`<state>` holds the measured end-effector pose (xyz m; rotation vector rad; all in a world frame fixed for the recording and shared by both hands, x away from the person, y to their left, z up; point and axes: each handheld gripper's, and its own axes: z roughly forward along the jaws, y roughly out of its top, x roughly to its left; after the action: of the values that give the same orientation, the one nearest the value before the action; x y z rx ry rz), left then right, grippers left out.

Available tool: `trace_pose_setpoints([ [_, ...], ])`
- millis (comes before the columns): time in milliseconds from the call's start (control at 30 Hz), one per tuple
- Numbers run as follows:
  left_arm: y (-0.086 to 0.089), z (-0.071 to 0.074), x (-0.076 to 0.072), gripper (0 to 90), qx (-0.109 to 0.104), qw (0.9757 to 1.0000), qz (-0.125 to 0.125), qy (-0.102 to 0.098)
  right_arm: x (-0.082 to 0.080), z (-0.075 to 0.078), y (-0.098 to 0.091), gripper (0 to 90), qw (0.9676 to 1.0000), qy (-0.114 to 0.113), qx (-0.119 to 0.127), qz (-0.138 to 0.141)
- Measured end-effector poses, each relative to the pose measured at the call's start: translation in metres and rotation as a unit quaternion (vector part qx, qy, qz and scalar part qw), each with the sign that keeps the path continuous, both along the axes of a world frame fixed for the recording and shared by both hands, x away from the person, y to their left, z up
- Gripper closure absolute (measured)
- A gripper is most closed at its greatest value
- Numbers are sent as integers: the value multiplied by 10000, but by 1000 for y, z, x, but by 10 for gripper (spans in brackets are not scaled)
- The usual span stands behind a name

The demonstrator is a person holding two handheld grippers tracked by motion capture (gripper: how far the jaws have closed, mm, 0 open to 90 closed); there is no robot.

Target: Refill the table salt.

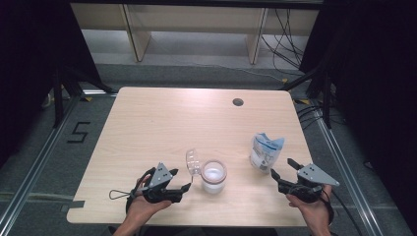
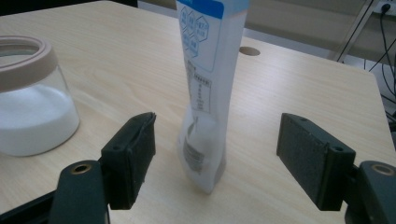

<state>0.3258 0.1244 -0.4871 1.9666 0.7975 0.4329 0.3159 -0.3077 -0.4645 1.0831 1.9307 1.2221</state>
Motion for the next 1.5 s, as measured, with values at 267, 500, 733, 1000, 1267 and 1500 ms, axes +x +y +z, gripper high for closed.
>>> trace_pose_setpoints([
  [267,5,9,-1,338,-132,9998,66,-91,-11,-2,1,287,9997,173,-87,163],
  [500,6,15,-3,403,-111,9998,27,-143,-21,-5,1,287,9992,351,-90,176],
  [733,5,23,-2,465,-231,9994,-22,-266,-29,-8,-3,287,9987,453,-141,176],
  [1000,6,29,-2,521,-396,9987,-15,-308,-35,-11,-7,287,9981,570,-58,210],
  [1267,6,33,2,670,-546,9979,12,-335,-40,-12,-9,289,9981,580,-77,202],
  [1500,3,40,0,761,-492,9976,-92,-488,-40,-12,-8,290,9981,585,-83,199],
])
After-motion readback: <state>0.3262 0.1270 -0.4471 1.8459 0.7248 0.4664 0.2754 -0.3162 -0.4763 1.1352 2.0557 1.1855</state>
